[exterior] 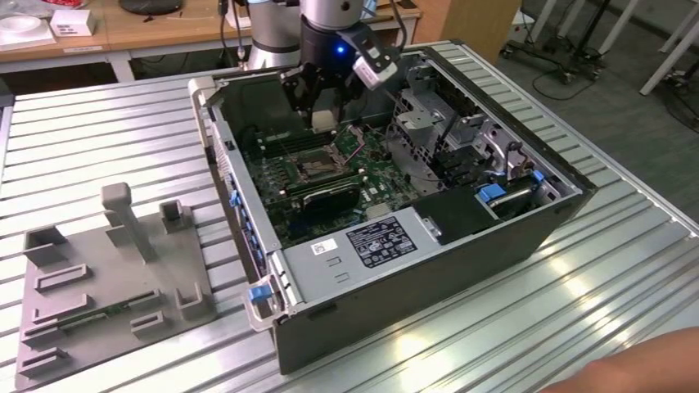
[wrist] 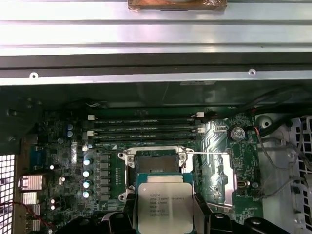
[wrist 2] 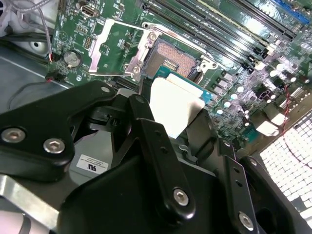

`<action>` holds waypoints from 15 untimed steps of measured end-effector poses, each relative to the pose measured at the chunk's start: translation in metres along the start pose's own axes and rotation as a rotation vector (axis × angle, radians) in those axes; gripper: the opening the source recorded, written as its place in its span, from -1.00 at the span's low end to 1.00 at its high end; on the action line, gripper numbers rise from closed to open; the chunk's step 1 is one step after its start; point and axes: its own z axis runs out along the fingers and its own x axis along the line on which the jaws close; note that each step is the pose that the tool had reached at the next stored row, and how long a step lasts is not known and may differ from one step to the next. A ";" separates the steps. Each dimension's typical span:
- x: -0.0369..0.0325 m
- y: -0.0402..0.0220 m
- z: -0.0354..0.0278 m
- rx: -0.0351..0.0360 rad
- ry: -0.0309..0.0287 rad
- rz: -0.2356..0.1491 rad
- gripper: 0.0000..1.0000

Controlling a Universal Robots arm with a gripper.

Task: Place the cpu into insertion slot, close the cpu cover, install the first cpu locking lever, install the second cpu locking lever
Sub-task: 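Place the cpu into insertion slot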

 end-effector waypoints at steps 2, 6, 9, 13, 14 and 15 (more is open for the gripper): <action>0.0004 -0.0001 0.0004 0.0009 -0.0024 0.021 0.08; 0.0007 -0.0002 0.0013 0.0030 -0.0085 0.074 0.08; 0.0008 -0.0003 0.0021 0.0050 -0.0142 0.125 0.08; 0.0009 -0.0004 0.0032 0.0078 -0.0219 0.192 0.08; 0.0009 -0.0004 0.0035 0.0084 -0.0238 0.209 0.08; 0.0009 -0.0005 0.0038 0.0092 -0.0258 0.227 0.08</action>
